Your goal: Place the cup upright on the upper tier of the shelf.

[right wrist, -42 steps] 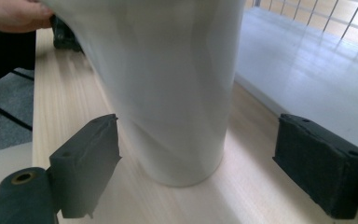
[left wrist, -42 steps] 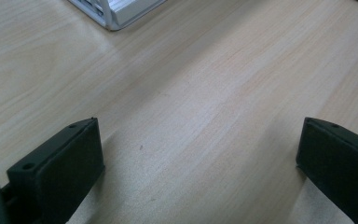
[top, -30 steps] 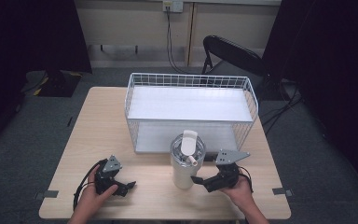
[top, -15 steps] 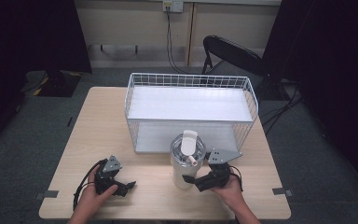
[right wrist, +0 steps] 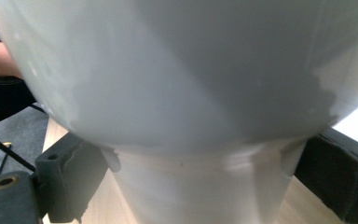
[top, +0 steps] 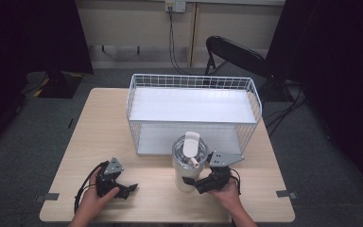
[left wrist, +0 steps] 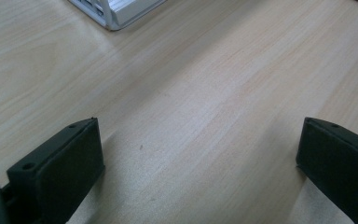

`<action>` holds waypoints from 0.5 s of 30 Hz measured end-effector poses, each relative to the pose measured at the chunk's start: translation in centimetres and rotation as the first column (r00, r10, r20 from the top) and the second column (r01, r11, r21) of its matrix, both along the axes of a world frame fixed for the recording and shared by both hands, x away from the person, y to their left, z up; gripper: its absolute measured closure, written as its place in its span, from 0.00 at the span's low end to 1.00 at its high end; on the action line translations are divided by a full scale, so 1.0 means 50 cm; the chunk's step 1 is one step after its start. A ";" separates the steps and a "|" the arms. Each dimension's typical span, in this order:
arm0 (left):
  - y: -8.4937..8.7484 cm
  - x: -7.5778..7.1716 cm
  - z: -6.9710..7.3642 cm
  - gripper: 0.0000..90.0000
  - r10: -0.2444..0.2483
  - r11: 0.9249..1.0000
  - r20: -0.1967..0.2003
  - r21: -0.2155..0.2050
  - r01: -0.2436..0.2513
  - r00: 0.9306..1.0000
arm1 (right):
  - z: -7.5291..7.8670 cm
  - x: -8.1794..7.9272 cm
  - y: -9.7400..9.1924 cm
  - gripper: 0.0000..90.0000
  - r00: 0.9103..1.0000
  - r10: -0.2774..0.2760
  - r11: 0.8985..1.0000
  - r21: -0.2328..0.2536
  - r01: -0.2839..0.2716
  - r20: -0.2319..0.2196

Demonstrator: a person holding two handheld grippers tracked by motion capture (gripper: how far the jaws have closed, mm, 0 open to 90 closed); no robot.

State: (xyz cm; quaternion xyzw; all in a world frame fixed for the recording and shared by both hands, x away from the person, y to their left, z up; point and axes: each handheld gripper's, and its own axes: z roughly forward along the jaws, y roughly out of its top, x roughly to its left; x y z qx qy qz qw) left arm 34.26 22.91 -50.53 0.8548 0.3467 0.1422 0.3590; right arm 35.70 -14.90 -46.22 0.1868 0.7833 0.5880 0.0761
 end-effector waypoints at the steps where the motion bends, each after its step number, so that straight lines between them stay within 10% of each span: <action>1: 0.000 0.000 0.000 0.00 0.000 1.000 0.000 0.000 0.000 1.000 | -0.001 0.000 -0.001 0.09 1.000 0.001 1.000 0.001 -0.001 0.000; 15: 0.000 0.000 0.000 0.00 -0.001 1.000 0.000 0.000 0.001 1.000 | 0.000 -0.008 0.000 0.11 0.998 -0.017 1.000 0.005 0.017 0.063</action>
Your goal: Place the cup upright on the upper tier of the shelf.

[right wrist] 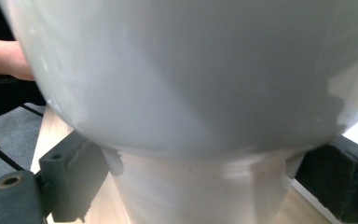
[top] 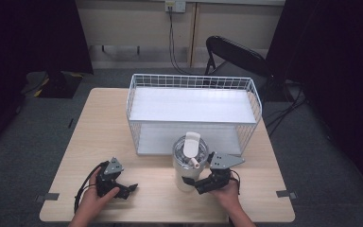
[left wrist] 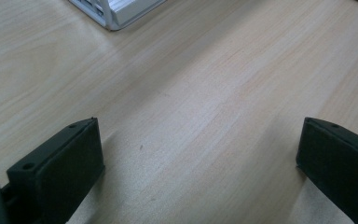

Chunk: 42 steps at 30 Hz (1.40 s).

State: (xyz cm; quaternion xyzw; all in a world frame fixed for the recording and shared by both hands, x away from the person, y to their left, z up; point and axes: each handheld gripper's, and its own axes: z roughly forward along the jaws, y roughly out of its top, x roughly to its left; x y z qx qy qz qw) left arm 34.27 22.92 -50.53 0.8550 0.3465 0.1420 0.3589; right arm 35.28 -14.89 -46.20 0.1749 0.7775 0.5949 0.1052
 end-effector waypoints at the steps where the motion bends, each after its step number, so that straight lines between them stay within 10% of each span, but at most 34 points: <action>1: 0.000 0.000 0.000 0.00 0.000 1.000 0.000 -0.001 0.000 1.000 | -0.001 -0.001 -0.001 0.11 1.000 -0.004 1.000 0.003 0.004 0.004; 14: 0.000 0.000 0.000 0.00 0.000 1.000 0.000 0.000 0.000 1.000 | 0.005 -0.016 -0.021 0.11 0.999 -0.028 0.999 0.039 0.028 0.017; 42: 0.000 0.000 0.000 0.00 0.000 1.000 0.001 -0.001 0.000 1.000 | 0.133 0.005 -0.061 0.11 1.000 0.009 0.996 0.085 -0.009 0.008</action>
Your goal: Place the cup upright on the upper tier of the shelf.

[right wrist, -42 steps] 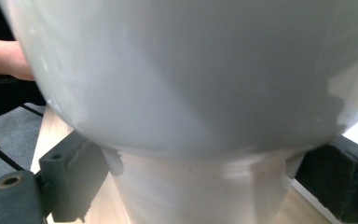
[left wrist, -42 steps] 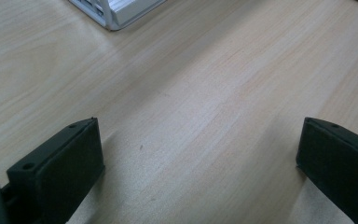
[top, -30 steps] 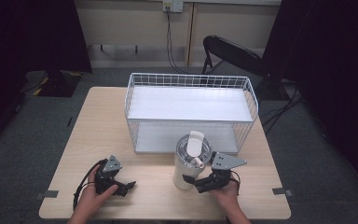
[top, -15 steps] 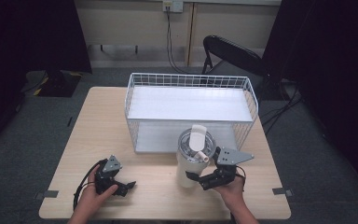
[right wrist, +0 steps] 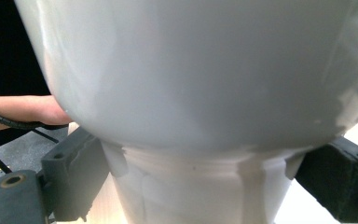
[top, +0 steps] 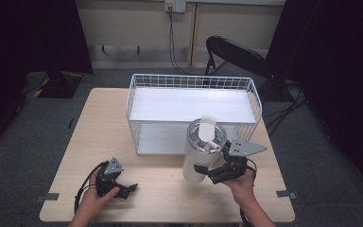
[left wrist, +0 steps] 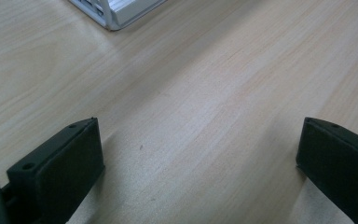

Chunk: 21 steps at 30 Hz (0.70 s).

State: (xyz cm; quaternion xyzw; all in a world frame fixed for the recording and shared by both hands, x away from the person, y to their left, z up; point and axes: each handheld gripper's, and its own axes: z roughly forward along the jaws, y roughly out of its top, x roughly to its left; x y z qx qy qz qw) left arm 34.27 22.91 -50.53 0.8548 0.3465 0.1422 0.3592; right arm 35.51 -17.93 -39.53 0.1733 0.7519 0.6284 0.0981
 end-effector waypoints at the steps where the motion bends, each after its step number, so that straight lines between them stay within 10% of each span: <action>1: 0.000 0.000 0.000 0.00 0.000 1.000 0.000 0.000 0.000 1.000 | 0.004 0.001 -0.002 0.11 1.000 -0.002 1.000 0.003 0.002 0.001; 21: 0.000 0.000 0.000 0.00 -0.001 1.000 0.000 0.000 0.001 1.000 | 0.088 0.017 -0.013 0.12 1.000 0.001 0.999 0.035 0.000 -0.009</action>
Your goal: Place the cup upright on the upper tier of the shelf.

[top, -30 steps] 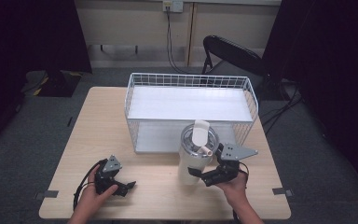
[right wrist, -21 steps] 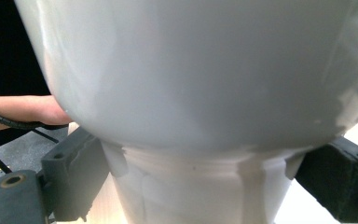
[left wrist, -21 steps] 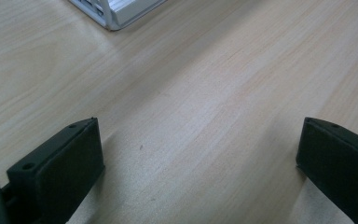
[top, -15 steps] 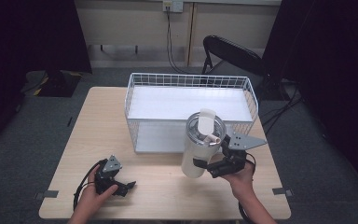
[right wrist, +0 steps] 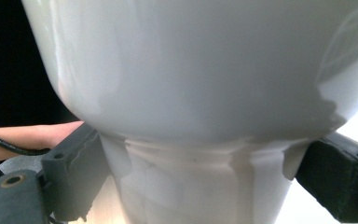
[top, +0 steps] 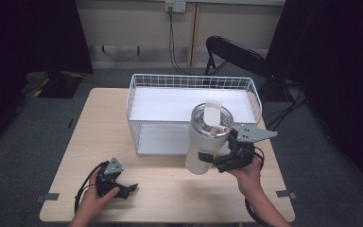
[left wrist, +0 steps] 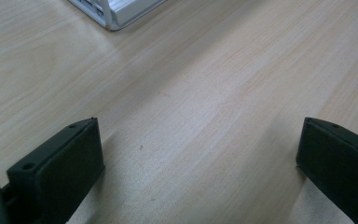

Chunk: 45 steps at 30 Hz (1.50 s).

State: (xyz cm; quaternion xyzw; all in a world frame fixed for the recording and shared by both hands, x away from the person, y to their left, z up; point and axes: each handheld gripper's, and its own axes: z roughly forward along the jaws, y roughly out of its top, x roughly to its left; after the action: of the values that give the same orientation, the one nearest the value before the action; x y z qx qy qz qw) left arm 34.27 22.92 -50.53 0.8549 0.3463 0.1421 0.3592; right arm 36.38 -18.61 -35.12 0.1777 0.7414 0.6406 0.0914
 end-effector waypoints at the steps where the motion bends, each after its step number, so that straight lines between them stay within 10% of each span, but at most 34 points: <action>1: 0.000 0.000 0.000 0.00 0.000 1.000 0.000 0.000 0.000 1.000 | 0.003 0.001 0.000 0.12 1.000 0.002 1.000 0.001 -0.002 -0.001; 45: 0.000 0.000 0.000 0.00 -0.001 1.000 -0.001 -0.001 0.001 1.000 | 0.130 0.038 -0.007 0.12 0.999 -0.045 0.998 0.054 0.044 0.029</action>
State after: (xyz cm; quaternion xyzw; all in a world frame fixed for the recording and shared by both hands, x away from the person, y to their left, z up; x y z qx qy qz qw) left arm 34.27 22.92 -50.53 0.8550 0.3462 0.1415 0.3594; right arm 38.29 -18.94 -28.63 0.1871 0.7184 0.6606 0.1119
